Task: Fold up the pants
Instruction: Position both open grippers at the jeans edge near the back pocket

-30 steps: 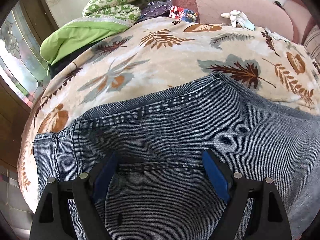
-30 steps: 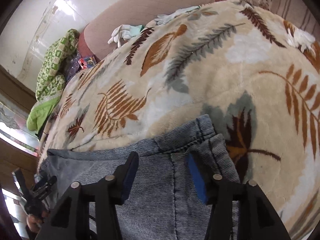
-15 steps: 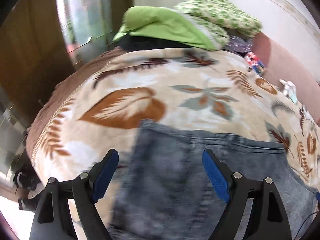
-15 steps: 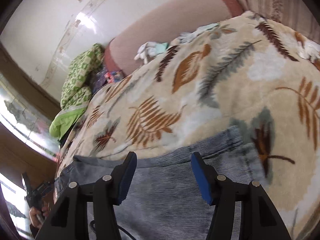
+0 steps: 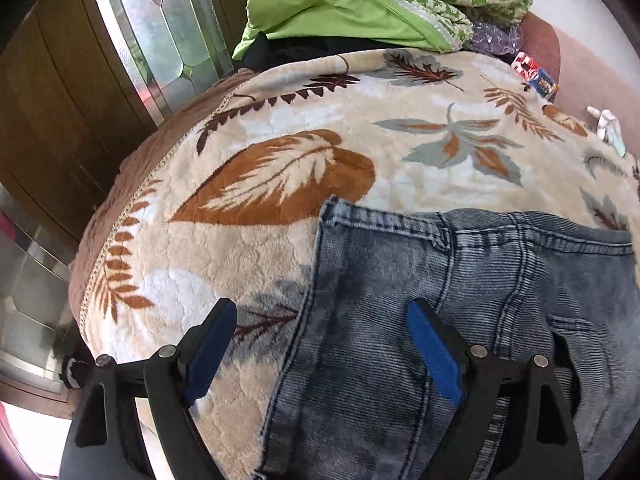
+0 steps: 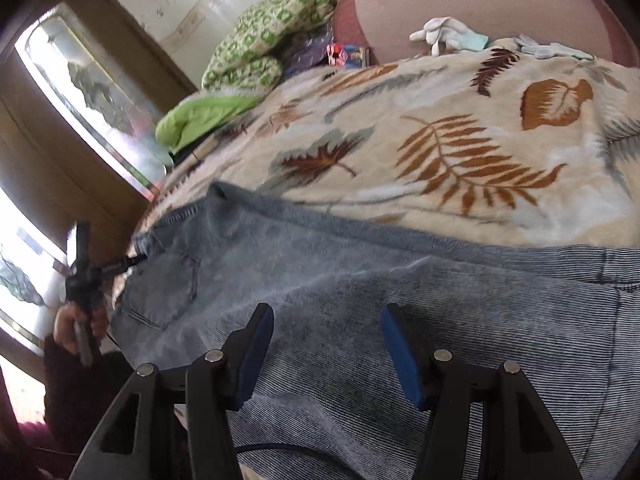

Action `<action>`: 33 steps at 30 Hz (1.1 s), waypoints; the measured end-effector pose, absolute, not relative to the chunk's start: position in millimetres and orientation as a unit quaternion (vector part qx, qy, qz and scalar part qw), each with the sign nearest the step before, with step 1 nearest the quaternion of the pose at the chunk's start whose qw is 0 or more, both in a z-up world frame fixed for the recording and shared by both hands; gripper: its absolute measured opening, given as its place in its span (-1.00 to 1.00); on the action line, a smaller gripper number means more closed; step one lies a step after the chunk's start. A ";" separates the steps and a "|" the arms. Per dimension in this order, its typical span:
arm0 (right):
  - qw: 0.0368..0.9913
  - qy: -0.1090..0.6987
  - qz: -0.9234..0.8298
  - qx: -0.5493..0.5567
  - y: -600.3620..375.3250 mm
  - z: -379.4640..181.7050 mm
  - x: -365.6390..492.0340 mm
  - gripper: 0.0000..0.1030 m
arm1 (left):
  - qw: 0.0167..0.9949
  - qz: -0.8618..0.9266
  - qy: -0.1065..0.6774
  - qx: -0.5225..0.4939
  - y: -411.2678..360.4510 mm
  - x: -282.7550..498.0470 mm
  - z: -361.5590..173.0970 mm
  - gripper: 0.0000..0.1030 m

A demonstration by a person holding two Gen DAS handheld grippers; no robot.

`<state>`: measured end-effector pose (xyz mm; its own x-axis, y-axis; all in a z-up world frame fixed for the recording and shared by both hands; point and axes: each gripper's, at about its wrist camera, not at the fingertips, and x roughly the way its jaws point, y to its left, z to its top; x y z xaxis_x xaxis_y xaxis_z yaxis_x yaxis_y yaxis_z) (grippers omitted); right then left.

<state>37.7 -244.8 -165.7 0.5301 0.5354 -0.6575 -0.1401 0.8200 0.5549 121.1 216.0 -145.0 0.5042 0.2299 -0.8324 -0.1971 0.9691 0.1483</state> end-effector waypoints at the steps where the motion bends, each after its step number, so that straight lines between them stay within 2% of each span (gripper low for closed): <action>1: 0.845 0.451 0.193 0.216 -243.8 -167.6 39.3 0.17 | 0.867 0.129 0.480 0.030 214.2 122.9 -146.2 0.76; 10: 0.853 0.467 0.143 0.183 -255.8 -173.1 36.0 0.15 | 0.863 0.175 0.455 0.134 199.4 135.1 -150.2 1.00; 15: 0.859 0.466 0.113 0.179 -268.8 -170.5 30.7 0.15 | 0.856 0.198 0.451 0.156 192.7 134.6 -142.4 0.96; 17: 0.861 0.459 0.110 0.189 -274.7 -167.8 28.0 0.15 | 0.862 0.206 0.433 0.162 184.7 128.0 -131.7 0.91; 23: 0.864 0.437 0.141 0.207 -270.2 -158.9 27.0 0.15 | 0.905 0.135 0.381 0.136 134.7 109.4 -89.3 0.91; 33: 0.863 0.453 0.142 0.173 -255.2 -162.5 26.5 0.15 | 0.876 -0.041 0.465 0.119 15.7 123.0 -134.5 0.91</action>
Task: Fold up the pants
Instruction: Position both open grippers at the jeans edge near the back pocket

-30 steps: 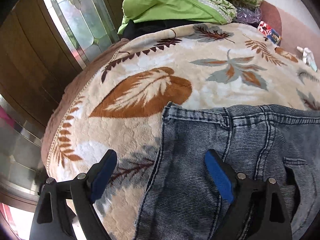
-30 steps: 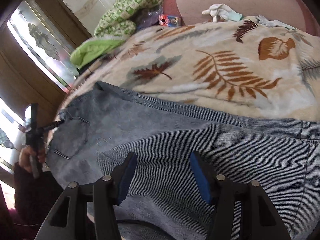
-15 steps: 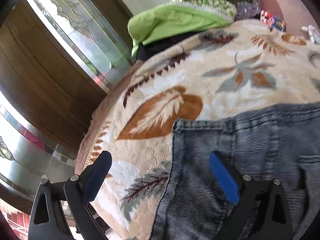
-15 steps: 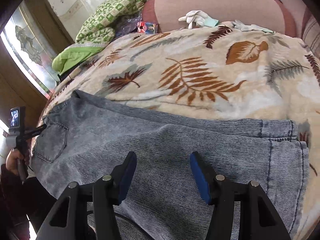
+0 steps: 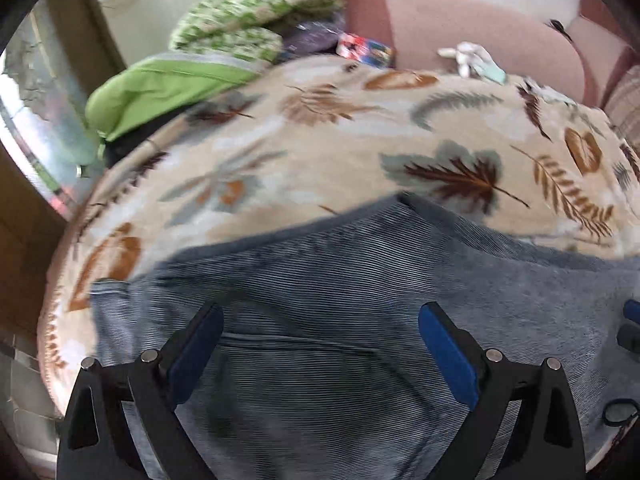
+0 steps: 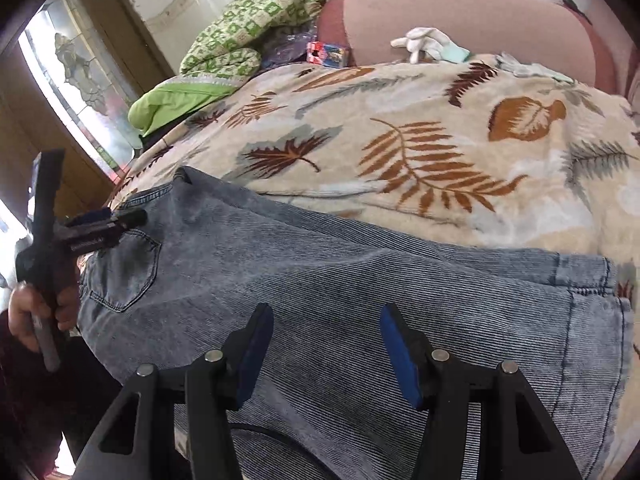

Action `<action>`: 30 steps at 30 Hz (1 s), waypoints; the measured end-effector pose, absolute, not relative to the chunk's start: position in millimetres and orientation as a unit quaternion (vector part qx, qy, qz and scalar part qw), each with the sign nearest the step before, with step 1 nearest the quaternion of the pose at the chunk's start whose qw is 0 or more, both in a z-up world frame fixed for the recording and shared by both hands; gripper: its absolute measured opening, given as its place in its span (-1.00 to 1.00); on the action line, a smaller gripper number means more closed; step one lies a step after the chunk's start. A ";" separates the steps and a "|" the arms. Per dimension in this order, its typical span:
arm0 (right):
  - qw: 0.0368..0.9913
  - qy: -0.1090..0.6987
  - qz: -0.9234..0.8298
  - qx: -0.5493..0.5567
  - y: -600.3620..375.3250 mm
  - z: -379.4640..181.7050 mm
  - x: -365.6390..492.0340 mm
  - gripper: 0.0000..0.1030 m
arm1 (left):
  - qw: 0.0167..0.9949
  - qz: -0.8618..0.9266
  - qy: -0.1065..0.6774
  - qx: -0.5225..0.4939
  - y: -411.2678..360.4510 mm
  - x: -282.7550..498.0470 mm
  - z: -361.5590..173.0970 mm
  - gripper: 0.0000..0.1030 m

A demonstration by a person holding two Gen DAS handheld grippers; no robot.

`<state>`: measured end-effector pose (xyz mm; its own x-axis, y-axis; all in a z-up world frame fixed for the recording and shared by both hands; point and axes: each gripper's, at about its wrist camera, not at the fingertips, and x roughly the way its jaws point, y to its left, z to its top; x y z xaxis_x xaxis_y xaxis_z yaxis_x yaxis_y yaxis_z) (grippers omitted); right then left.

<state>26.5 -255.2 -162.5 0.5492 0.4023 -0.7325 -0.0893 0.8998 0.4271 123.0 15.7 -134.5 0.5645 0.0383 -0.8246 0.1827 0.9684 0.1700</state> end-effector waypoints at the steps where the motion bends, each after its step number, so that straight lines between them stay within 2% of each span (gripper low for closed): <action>1: 0.861 0.459 0.134 0.175 -258.3 -165.4 27.4 0.15 | 0.870 -0.042 0.476 0.120 11.0 125.8 -141.7 0.91; 6: 0.854 0.470 0.121 0.187 -269.4 -173.5 31.5 0.15 | 0.861 -0.046 0.493 0.117 1.2 125.0 -164.7 0.93; 19: 0.864 0.466 0.005 0.190 -312.6 -165.9 10.3 0.15 | 0.863 -0.092 0.481 0.125 6.3 114.7 -159.7 0.99; 24: 0.870 0.448 -0.037 0.202 -342.0 -144.7 -24.0 0.15 | 0.876 -0.141 0.443 0.126 -2.2 90.2 -140.7 0.99; 30: 0.861 0.431 -0.076 0.259 -391.6 -130.4 -69.7 0.25 | 0.883 -0.235 0.387 0.124 -25.6 52.2 -117.3 0.99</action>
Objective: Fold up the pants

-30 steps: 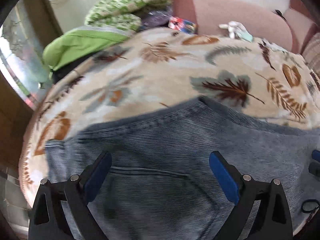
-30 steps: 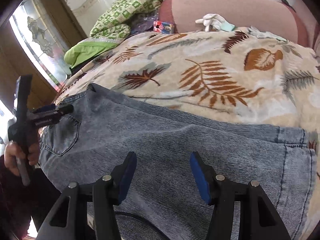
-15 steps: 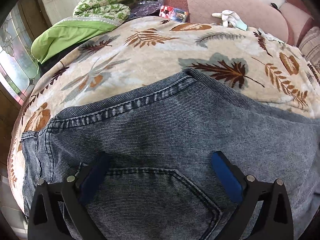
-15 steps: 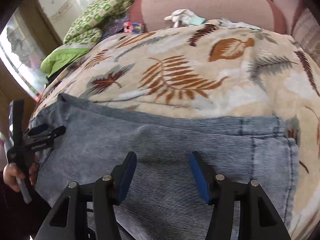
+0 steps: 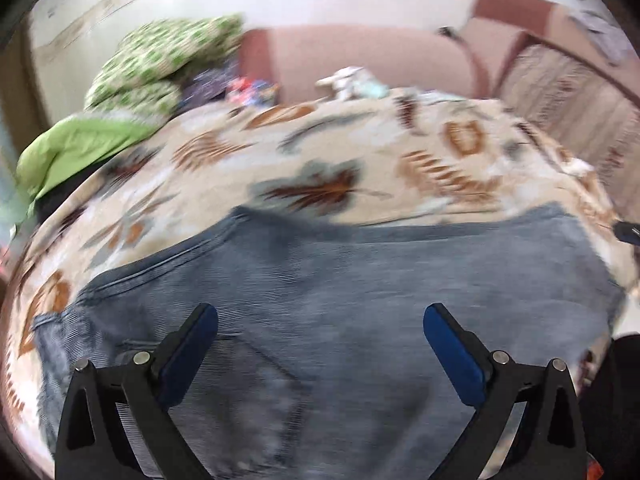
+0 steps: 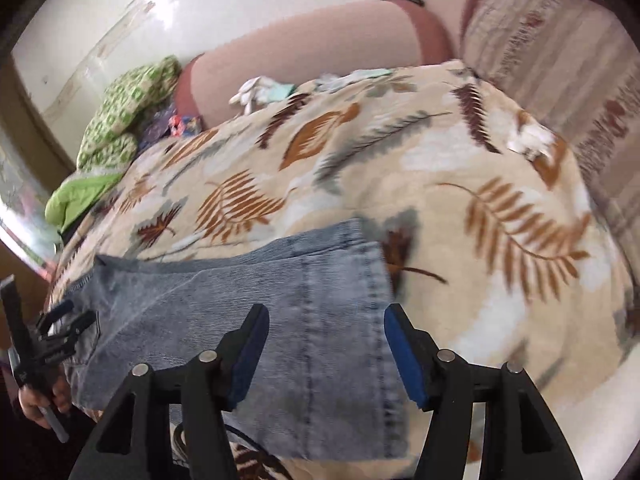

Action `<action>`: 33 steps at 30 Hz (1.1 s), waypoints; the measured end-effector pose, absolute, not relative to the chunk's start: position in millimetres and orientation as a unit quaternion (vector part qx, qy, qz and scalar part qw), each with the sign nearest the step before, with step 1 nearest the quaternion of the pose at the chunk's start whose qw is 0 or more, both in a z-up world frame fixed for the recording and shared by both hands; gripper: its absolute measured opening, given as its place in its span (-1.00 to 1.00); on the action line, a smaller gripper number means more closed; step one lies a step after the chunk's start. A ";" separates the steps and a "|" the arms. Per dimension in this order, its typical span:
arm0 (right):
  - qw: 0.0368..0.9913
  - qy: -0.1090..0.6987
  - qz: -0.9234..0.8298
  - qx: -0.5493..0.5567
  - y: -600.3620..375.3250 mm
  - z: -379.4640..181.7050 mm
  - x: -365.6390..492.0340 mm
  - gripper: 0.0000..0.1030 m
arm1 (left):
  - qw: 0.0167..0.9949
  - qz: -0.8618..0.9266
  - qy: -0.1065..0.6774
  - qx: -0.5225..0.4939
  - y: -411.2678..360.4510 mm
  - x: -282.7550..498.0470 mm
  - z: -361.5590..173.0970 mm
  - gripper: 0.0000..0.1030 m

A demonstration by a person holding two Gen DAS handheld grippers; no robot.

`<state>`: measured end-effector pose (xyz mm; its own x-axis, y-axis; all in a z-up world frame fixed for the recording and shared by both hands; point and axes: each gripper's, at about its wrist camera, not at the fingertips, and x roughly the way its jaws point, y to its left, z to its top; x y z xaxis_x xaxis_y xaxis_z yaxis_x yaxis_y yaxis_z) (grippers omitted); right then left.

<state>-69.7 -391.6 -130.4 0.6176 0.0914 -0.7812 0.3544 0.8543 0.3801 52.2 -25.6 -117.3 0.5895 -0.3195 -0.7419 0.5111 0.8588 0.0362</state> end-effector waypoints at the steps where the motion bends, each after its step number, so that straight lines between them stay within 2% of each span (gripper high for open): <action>1: 0.858 0.429 -0.079 0.272 -400.5 -131.6 -76.2 0.27 | 0.879 -0.252 0.385 0.124 -31.3 46.2 -116.8 0.99; 7: 0.822 0.449 -0.073 0.343 -436.4 -160.1 -94.2 0.27 | 0.837 -0.321 0.421 0.139 -65.7 29.1 -129.5 0.99; 15: 0.782 0.463 -0.028 0.417 -450.3 -204.5 -89.8 0.28 | 0.820 -0.296 0.466 0.153 -74.0 37.5 -153.4 0.99; 16: 0.778 0.463 -0.021 0.425 -449.1 -209.1 -87.4 0.35 | 0.818 -0.294 0.471 0.147 -72.5 40.1 -153.6 0.98; 17: 0.781 0.458 -0.018 0.425 -448.0 -209.7 -85.3 0.49 | 0.819 -0.293 0.473 0.142 -70.5 42.1 -154.0 0.98; 18: 0.784 0.451 -0.011 0.426 -446.8 -209.2 -83.1 0.53 | 0.820 -0.291 0.473 0.137 -68.6 43.6 -154.0 0.98; 26: 0.800 0.441 0.026 0.405 -430.1 -210.0 -36.7 0.53 | 0.821 -0.286 0.482 0.111 -57.7 57.0 -154.1 0.99; 27: 0.801 0.443 0.032 0.400 -426.4 -208.8 -32.5 0.50 | 0.822 -0.285 0.480 0.110 -56.4 57.6 -153.1 0.99; 30: 0.806 0.461 0.033 0.370 -416.3 -203.8 -26.0 0.13 | 0.828 -0.283 0.473 0.103 -51.9 60.7 -148.0 0.98; 31: 0.803 0.467 0.037 0.368 -414.1 -202.8 -25.3 -0.43 | 0.830 -0.282 0.471 0.099 -49.5 62.1 -146.0 0.99; 32: 0.797 0.472 0.048 0.374 -412.8 -203.2 -24.7 -0.58 | 0.831 -0.281 0.470 0.095 -47.4 63.3 -144.7 0.99; 33: 0.794 0.470 0.055 0.381 -410.9 -202.6 -26.2 -0.58 | 0.832 -0.279 0.470 0.090 -45.0 64.9 -143.4 0.99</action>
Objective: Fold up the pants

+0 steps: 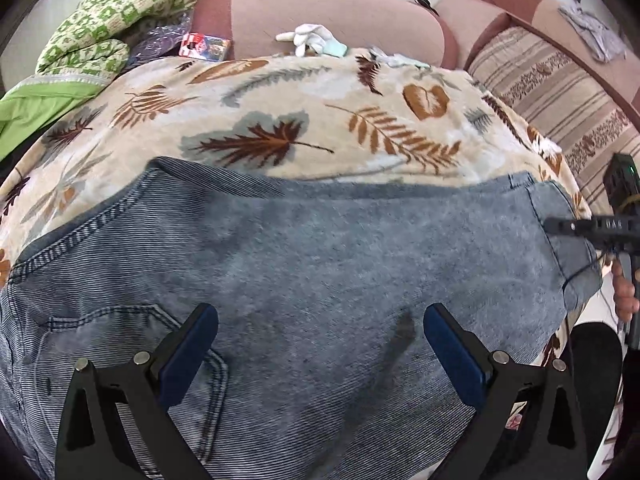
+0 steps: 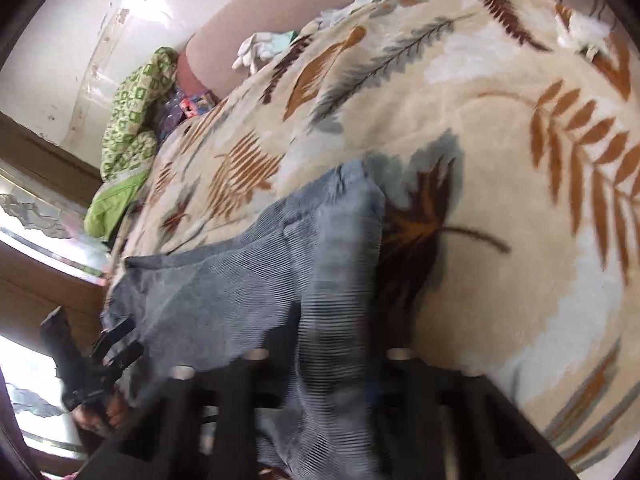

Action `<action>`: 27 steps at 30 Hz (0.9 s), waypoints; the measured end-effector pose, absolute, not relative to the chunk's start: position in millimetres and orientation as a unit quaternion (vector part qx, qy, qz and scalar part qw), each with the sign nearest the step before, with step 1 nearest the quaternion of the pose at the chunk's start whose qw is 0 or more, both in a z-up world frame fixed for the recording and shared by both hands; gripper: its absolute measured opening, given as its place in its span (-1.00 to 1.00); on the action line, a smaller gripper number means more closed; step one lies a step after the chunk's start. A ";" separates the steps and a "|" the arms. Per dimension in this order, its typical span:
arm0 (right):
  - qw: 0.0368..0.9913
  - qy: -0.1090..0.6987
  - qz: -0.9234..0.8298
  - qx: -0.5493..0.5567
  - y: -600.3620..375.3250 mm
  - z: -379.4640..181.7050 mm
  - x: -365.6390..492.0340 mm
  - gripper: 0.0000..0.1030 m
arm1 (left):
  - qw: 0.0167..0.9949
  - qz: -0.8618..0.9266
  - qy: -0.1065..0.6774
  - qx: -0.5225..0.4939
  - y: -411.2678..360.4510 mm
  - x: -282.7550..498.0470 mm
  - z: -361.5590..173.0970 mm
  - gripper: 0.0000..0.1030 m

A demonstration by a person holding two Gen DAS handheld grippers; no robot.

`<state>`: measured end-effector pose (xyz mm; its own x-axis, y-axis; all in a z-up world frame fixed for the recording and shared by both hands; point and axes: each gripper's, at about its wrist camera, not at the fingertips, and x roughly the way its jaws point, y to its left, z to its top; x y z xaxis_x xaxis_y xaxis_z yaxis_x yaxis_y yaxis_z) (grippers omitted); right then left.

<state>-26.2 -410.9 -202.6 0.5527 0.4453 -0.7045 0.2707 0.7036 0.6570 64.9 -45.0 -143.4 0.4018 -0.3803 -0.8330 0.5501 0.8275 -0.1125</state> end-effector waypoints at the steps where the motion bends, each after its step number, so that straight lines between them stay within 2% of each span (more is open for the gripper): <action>1: 0.801 0.469 0.048 0.369 -406.8 -198.3 -27.9 -0.59 | 0.833 -0.278 0.470 0.086 -42.8 66.5 -142.2 0.99; 13: 0.837 0.416 0.130 0.331 -332.6 -97.2 -9.4 -0.61 | 0.878 -0.199 0.435 0.035 13.6 87.0 -107.0 0.99; 19: 0.819 0.433 0.197 0.321 -259.7 -80.1 28.7 -0.61 | 0.901 -0.138 0.412 0.009 59.3 98.3 -93.3 0.98; 24: 0.775 0.486 0.231 0.332 -194.6 -100.5 65.6 -0.40 | 0.903 -0.121 0.412 -0.015 90.4 103.7 -92.5 0.98; 26: 0.766 0.505 0.234 0.321 -170.4 -111.4 74.8 -0.05 | 0.904 -0.118 0.410 -0.009 95.5 102.1 -92.8 0.99; 27: 0.762 0.511 0.241 0.317 -159.8 -116.2 77.9 0.03 | 0.905 -0.118 0.409 -0.007 96.8 101.2 -92.6 0.99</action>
<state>77.9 -159.8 -116.2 0.3623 0.6908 -0.6258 -0.0429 0.6830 0.7291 101.2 96.8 -92.6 0.6376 -0.2192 -0.7385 0.2076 0.9721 -0.1093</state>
